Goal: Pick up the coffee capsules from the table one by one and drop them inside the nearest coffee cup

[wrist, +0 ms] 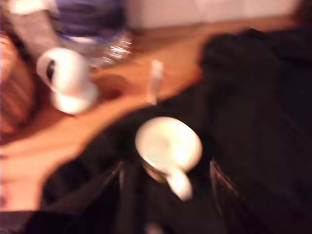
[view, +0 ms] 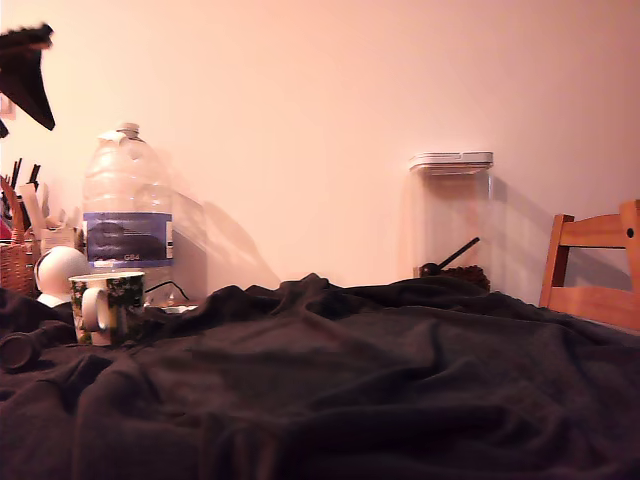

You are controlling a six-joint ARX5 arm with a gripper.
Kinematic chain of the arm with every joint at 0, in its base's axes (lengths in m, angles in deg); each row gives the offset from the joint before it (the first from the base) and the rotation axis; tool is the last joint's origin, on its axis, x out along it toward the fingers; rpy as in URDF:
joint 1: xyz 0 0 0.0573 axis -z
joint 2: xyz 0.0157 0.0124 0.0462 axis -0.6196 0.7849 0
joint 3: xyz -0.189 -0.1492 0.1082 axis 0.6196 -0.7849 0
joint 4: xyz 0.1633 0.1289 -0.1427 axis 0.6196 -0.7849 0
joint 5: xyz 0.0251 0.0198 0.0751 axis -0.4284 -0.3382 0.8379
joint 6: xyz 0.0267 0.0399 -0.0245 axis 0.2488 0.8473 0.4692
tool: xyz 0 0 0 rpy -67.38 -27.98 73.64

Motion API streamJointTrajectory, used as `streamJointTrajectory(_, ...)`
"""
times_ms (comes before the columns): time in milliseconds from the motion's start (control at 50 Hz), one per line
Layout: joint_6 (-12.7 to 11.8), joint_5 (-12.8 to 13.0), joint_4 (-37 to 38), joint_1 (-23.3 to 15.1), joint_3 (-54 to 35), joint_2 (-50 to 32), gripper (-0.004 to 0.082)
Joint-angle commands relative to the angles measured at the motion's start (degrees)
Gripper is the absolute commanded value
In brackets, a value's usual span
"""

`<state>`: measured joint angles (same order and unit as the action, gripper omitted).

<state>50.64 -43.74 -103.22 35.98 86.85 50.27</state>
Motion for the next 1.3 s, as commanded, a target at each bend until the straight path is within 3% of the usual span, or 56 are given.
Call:
streamJointTrajectory(0, -0.13, -0.07, 1.77, 0.09, -4.31, -2.60, 0.0516)
streamJointTrajectory(400, -3.43, 0.68, 11.15, 0.09, -21.55, -13.18, 0.0516)
streamJointTrajectory(680, -6.14, 3.30, 20.83, 0.13, -33.14, -18.08, 0.0516)
streamJointTrajectory(980, -6.23, 6.36, 29.07, 1.31, -43.04, -22.75, 0.0516)
streamJointTrajectory(1060, -6.27, 8.13, 29.53, 1.77, -44.48, -24.06, 0.0516)
streamJointTrajectory(1280, -6.16, 8.79, 29.33, 1.97, -44.89, -24.61, 0.0516)
